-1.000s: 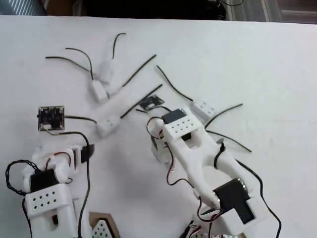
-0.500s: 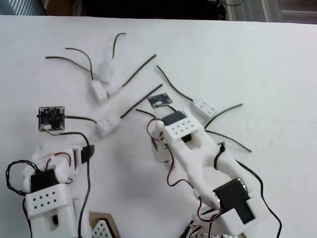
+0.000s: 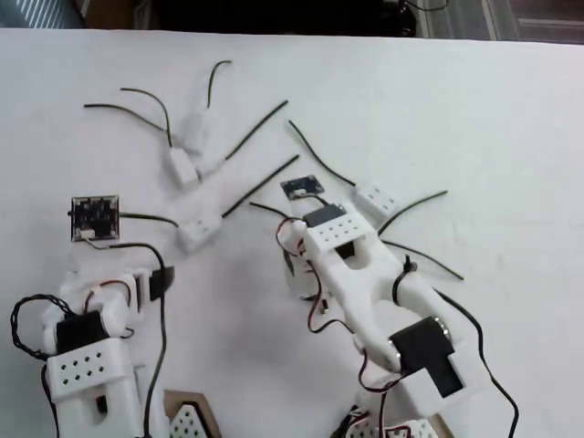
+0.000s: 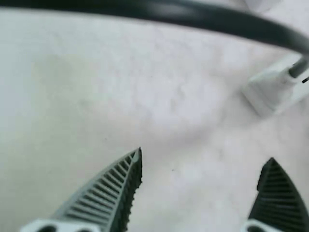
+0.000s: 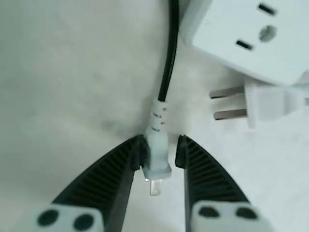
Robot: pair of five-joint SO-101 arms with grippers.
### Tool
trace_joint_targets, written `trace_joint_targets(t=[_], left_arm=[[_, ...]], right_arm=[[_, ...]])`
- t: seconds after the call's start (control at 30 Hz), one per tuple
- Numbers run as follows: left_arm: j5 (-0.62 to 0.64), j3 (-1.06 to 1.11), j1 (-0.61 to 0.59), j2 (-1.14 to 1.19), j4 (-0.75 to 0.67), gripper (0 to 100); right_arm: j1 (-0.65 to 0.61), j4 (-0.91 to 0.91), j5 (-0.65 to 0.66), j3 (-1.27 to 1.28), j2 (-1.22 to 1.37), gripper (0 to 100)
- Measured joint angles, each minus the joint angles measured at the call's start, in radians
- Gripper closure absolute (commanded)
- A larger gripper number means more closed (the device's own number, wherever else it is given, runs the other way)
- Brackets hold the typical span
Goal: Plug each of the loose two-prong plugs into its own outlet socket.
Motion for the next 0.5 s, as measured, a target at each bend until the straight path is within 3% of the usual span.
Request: trace_joint_targets(t=[0.27, 0.5], left_arm=[[0.0, 0.0, 0.0, 0.0, 0.0, 63], [0.0, 0.0, 0.0, 0.0, 0.0, 63]], right_arm=[[0.0, 0.0, 0.0, 0.0, 0.003, 97.3], [0.0, 0.0, 0.0, -0.002, 0.003, 92.0]])
